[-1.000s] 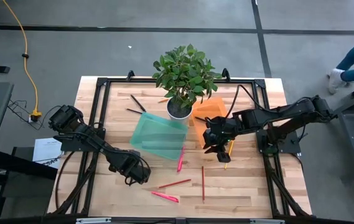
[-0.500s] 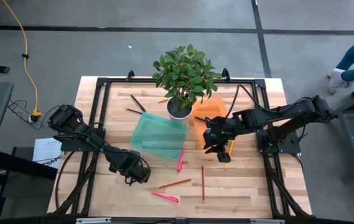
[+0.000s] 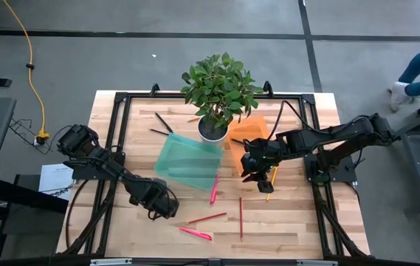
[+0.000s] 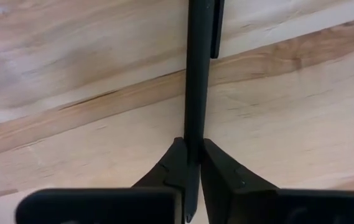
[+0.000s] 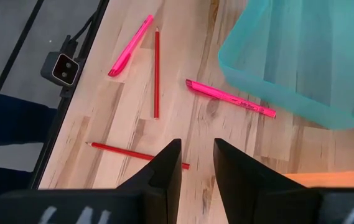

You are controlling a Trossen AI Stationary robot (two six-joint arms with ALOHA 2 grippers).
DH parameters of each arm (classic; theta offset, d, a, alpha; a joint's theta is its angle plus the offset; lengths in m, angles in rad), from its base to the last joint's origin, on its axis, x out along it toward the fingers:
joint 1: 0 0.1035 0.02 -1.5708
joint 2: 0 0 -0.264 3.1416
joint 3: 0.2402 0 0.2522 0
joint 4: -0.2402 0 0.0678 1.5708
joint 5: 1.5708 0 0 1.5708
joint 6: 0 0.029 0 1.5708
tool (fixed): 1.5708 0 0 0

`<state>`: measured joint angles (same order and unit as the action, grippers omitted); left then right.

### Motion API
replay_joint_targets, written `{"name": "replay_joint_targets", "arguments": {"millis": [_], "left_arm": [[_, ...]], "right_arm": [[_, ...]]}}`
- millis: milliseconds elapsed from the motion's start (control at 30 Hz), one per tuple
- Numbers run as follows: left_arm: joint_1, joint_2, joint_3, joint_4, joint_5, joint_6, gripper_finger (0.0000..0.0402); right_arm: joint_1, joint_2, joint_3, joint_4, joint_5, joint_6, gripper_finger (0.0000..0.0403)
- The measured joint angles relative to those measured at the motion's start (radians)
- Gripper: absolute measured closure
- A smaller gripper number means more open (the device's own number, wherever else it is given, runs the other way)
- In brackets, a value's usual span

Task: Sort pens & pencils
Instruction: Put the bottom black pen into the orange bin

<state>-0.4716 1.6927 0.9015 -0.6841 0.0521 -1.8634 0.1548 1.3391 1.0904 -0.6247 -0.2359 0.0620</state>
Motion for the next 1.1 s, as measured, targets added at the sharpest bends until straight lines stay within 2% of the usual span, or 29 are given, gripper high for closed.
{"name": "replay_joint_targets", "arguments": {"millis": [133, 267, 467, 600, 700, 900, 1000, 1100], "left_arm": [[0.001, 0.001, 0.018, 0.005, -0.056, 0.008, 0.0372], [0.000, 0.001, 0.045, -0.001, -0.091, 0.022, 0.0379], [0.001, 0.001, 0.138, -0.122, -0.201, 0.052, 0.0382], [-0.001, 0.001, 0.228, -0.229, -0.216, 0.106, 0.0375], [-0.006, 0.000, 0.309, -0.317, -0.263, 0.142, 0.0378], [-0.013, -0.002, 0.512, -0.523, -0.404, 0.210, 0.0380], [-0.014, -0.003, 0.598, -0.564, -0.468, 0.273, 0.0375], [-0.014, -0.003, 0.670, -0.565, -0.596, 0.342, 0.0375]], "right_arm": [[0.000, 0.000, 0.000, 0.000, 0.000, 0.000, 0.0318], [0.000, 0.000, 0.000, 0.001, 0.000, 0.000, 0.0318], [0.000, 0.000, 0.000, 0.005, 0.000, 0.001, 0.0318], [0.000, 0.000, 0.000, 0.017, -0.001, 0.008, 0.0318], [0.000, 0.000, 0.000, 0.041, -0.011, 0.014, 0.0318], [-0.001, -0.030, -0.001, 0.081, -0.026, 0.016, 0.0318], [-0.016, -0.079, -0.001, 0.109, -0.034, 0.032, 0.0318], [-0.046, -0.145, -0.001, 0.179, -0.055, 0.065, 0.0318]]}}
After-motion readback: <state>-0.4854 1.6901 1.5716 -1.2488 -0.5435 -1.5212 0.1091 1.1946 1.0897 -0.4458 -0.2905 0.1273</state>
